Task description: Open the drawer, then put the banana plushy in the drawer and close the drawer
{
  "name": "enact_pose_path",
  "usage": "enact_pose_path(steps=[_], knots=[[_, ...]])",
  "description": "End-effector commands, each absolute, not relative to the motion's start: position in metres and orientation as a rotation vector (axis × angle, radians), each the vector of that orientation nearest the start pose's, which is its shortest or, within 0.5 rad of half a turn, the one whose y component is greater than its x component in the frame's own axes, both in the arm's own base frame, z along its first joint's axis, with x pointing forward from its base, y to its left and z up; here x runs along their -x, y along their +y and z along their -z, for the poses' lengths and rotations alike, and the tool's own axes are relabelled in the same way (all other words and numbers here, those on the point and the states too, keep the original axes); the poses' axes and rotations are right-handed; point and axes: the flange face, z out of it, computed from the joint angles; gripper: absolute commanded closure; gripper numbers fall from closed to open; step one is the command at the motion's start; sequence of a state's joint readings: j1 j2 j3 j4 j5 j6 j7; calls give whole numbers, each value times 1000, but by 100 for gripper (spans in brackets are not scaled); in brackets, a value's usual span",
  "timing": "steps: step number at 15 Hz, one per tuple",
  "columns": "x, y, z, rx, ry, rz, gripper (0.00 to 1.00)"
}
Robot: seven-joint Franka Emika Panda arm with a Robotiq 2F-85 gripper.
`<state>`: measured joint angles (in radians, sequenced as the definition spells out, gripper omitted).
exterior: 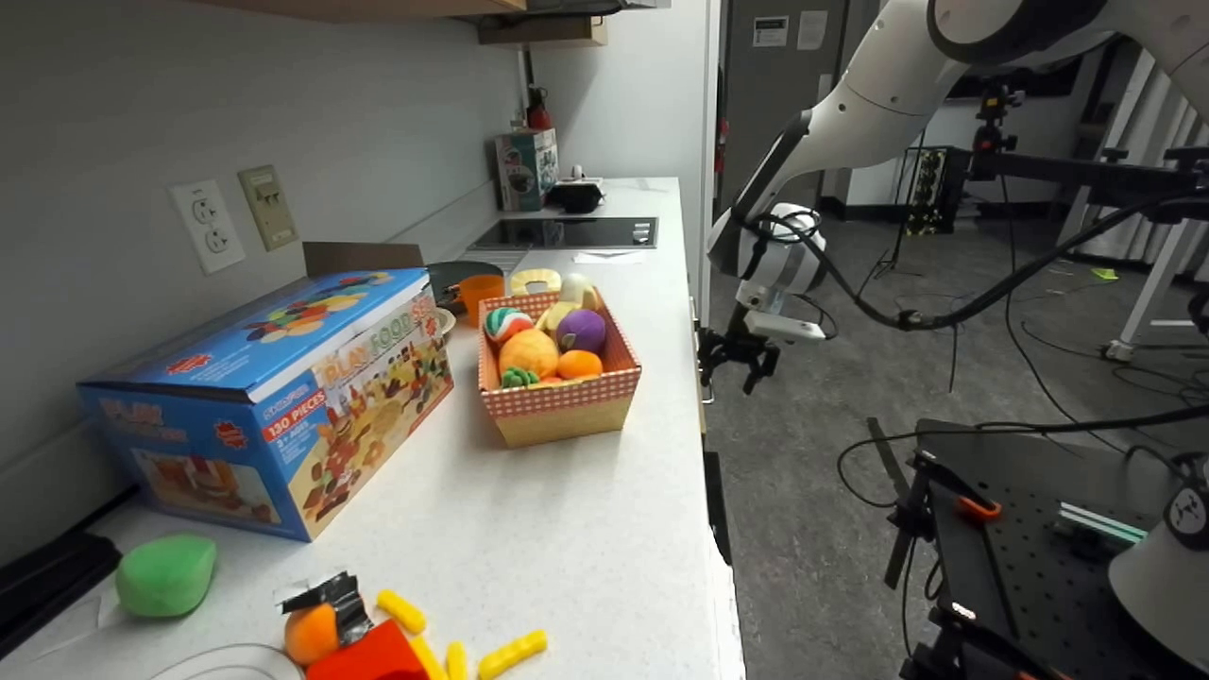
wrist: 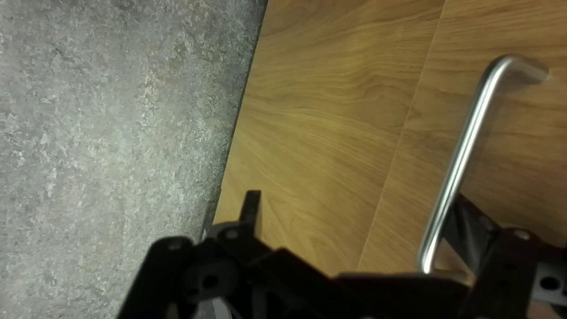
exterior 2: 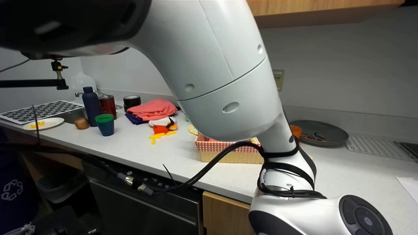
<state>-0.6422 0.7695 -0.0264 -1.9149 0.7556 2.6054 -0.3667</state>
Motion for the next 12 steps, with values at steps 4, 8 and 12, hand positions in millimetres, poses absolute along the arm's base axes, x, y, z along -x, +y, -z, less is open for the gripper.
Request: enact_pose_path(steps=[4,8,12], knots=[[-399,-390,-65,2417,1493,63,0],[-361,-392,-68,2395,1570,24,0],[-335,-393,-82,2370,1605,37,0]])
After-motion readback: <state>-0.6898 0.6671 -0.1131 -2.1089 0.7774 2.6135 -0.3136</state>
